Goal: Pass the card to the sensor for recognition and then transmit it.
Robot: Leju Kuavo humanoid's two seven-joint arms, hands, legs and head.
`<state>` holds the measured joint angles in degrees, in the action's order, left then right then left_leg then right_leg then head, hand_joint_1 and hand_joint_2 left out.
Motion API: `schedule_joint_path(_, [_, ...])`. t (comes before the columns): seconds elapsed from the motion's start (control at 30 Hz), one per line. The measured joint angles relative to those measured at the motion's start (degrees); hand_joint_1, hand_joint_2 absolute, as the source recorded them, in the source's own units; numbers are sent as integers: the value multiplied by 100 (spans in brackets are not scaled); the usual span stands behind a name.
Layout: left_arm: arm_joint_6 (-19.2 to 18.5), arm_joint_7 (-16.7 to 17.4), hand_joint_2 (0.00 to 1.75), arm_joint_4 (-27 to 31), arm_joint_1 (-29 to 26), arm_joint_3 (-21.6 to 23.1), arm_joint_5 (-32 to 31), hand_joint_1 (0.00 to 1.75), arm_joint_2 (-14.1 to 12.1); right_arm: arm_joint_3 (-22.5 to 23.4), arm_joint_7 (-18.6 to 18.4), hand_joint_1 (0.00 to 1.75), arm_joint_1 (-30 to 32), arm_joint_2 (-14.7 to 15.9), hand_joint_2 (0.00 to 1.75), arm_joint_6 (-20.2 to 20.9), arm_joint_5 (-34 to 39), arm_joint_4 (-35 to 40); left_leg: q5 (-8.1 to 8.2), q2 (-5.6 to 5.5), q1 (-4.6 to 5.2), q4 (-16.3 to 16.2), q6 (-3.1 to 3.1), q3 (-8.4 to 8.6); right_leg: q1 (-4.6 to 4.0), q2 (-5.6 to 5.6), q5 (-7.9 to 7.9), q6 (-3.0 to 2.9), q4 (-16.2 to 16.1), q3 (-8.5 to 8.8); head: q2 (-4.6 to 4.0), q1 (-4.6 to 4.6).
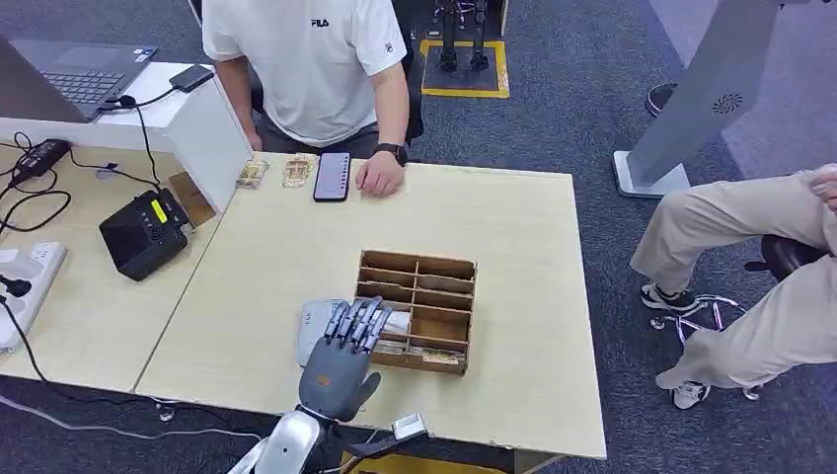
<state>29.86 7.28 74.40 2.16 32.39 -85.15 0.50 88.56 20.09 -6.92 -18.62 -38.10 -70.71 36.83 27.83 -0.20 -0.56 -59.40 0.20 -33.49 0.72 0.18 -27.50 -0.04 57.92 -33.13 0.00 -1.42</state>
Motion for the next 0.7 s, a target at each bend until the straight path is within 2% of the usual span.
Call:
schedule_joint_path(0.37, [-149,103,175,-120,29,-85,4,0,48,0,20,0,0,7,175,0,7,-35,0,0,0,0,0,0,0,0,0,0,0,0,0,2])
schedule_joint_path(0.4, [-149,103,175,-123,29,-90,4,14,53,0,20,0,0,7,175,0,7,-37,0,0,0,0,0,0,0,0,0,0,0,0,0,0])
schedule_joint_path(0.43, [-149,103,175,-123,29,-90,7,14,55,0,22,0,0,7,175,0,7,-39,0,0,0,0,0,0,0,0,0,0,0,0,0,0])
schedule_joint_path(0.47, [-144,103,175,-123,29,-92,7,47,61,0,24,0,0,7,175,0,4,-44,0,0,0,0,0,0,0,0,0,0,0,0,0,2])
schedule_joint_path(0.5, [-131,103,175,-123,29,-92,9,162,64,0,31,0,0,7,175,0,2,-48,0,0,0,0,0,0,0,0,0,0,0,0,0,0])
schedule_joint_path(0.53, [-120,101,175,-123,29,-92,11,175,68,0,42,0,0,9,175,0,0,-50,0,0,0,0,0,0,0,0,0,0,0,0,0,0])
schedule_joint_path(0.7, [-48,-6,175,-123,28,-94,37,175,70,0,87,0,0,11,175,0,-11,-57,0,0,0,0,0,-1,0,0,0,0,0,0,0,2])
